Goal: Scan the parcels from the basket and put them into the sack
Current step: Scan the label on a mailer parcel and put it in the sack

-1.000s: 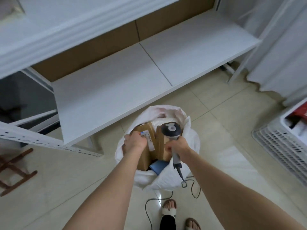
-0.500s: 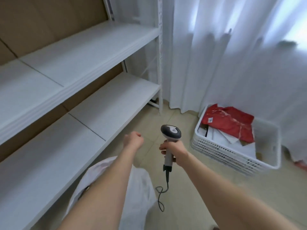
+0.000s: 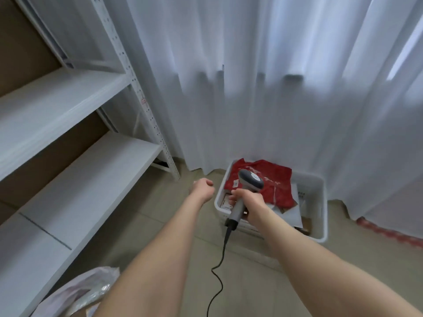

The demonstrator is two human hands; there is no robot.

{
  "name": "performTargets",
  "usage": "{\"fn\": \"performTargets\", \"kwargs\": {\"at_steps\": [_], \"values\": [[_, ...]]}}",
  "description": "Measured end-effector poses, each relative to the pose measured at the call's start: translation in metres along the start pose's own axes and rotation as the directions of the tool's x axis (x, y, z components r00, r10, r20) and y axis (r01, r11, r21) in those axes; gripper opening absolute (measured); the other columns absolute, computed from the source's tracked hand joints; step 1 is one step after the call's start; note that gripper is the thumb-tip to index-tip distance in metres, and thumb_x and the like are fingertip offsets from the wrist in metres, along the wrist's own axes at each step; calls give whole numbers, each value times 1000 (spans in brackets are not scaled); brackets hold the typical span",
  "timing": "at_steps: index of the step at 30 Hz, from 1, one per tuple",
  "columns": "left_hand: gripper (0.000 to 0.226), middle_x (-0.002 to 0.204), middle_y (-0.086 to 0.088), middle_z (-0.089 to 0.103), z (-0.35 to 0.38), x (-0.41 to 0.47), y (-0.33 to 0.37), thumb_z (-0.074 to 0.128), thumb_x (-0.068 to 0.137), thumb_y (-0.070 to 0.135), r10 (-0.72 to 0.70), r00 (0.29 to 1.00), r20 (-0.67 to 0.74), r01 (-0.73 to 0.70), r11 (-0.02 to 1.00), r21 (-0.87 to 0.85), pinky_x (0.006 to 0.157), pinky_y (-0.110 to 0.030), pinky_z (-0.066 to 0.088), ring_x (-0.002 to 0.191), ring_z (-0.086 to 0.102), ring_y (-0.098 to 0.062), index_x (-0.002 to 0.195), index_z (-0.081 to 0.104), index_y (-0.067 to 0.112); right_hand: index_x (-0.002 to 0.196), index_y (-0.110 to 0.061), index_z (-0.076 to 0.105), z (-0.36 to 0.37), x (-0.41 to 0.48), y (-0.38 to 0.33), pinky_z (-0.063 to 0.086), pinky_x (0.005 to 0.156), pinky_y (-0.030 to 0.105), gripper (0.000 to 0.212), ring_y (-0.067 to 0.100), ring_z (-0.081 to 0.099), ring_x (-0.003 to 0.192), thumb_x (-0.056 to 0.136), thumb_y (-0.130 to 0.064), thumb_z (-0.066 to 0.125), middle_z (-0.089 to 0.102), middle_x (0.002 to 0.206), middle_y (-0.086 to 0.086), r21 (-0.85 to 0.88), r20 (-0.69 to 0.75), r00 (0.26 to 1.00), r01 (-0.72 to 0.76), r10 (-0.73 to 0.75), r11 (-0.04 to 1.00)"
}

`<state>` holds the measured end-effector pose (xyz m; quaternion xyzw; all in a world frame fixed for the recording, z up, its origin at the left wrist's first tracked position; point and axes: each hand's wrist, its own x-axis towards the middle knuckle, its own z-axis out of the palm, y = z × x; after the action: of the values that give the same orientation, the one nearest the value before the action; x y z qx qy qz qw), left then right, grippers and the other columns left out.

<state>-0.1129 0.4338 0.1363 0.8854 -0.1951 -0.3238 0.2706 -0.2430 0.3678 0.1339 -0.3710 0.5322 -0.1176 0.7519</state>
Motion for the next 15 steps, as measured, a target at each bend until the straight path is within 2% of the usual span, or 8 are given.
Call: {"fn": "performTargets", "kwargs": {"at_steps": [8, 15], "values": [[30, 132, -12, 54, 87, 73, 82, 60, 88, 6, 38, 990, 139, -42, 999, 26, 105, -36, 41, 119, 53, -25, 118, 63, 9, 92, -6, 64, -91, 89, -56, 54, 70, 35, 9, 17, 65, 66, 84, -6, 68, 70, 74, 6, 124, -97, 995, -24, 36, 992], [35, 132, -10, 55, 180, 189, 123, 59, 88, 14, -26, 974, 225, 12, 998, 62, 102, -34, 43, 119, 54, -25, 123, 59, 14, 89, -6, 64, -153, 218, -90, 51, 61, 29, 6, 14, 63, 58, 84, -5, 67, 70, 70, 5, 171, -202, 973, -80, 115, 982]]}}
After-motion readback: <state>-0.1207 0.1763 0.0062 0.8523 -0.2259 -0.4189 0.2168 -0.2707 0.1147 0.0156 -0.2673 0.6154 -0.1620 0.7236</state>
